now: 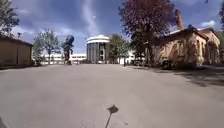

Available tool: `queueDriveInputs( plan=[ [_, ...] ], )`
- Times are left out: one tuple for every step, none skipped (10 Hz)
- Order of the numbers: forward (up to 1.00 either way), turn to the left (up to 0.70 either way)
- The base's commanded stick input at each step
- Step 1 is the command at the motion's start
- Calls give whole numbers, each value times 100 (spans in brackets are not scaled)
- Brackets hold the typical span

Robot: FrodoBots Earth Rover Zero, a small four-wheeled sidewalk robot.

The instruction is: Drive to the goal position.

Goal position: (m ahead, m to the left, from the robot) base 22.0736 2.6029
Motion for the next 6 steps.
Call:
queueDriveInputs(
  plan=[
    [70,6],
    [70,6],
    [70,6],
    [70,6],
    [70,6],
    [70,6]
  ],
)
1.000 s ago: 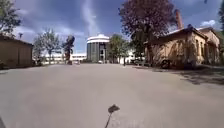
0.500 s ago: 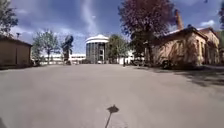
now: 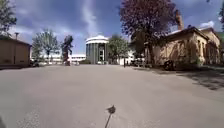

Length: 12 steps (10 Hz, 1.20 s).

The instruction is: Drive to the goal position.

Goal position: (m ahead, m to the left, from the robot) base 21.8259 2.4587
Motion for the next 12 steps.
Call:
queueDriveInputs(
  plan=[
    [70,6],
    [70,6],
    [70,6],
    [70,6],
    [70,6],
    [70,6],
    [70,6],
    [70,6],
    [70,6],
    [70,6],
    [70,6],
    [70,6]
  ],
)
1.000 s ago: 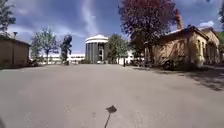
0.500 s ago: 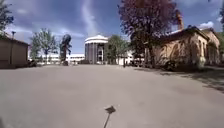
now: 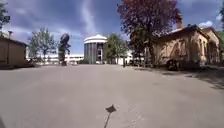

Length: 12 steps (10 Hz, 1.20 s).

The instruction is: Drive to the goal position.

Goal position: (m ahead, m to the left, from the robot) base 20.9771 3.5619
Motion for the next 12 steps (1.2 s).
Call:
queueDriveInputs(
  plan=[
    [70,6],
    [70,6],
    [70,6],
    [70,6],
    [70,6],
    [70,6],
    [70,6],
    [70,6],
    [70,6],
    [70,6],
    [70,6],
    [70,6]
  ],
)
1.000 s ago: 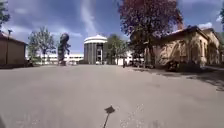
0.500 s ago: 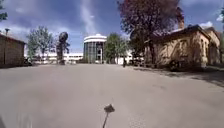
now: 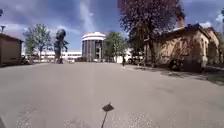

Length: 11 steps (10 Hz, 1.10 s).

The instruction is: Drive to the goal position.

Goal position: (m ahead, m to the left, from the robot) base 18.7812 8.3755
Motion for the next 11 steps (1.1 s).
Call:
queueDriveInputs(
  plan=[
    [70,6],
    [70,6],
    [70,6],
    [70,6],
    [70,6],
    [70,6],
    [70,6],
    [70,6],
    [70,6],
    [70,13],
    [70,24]
  ],
)
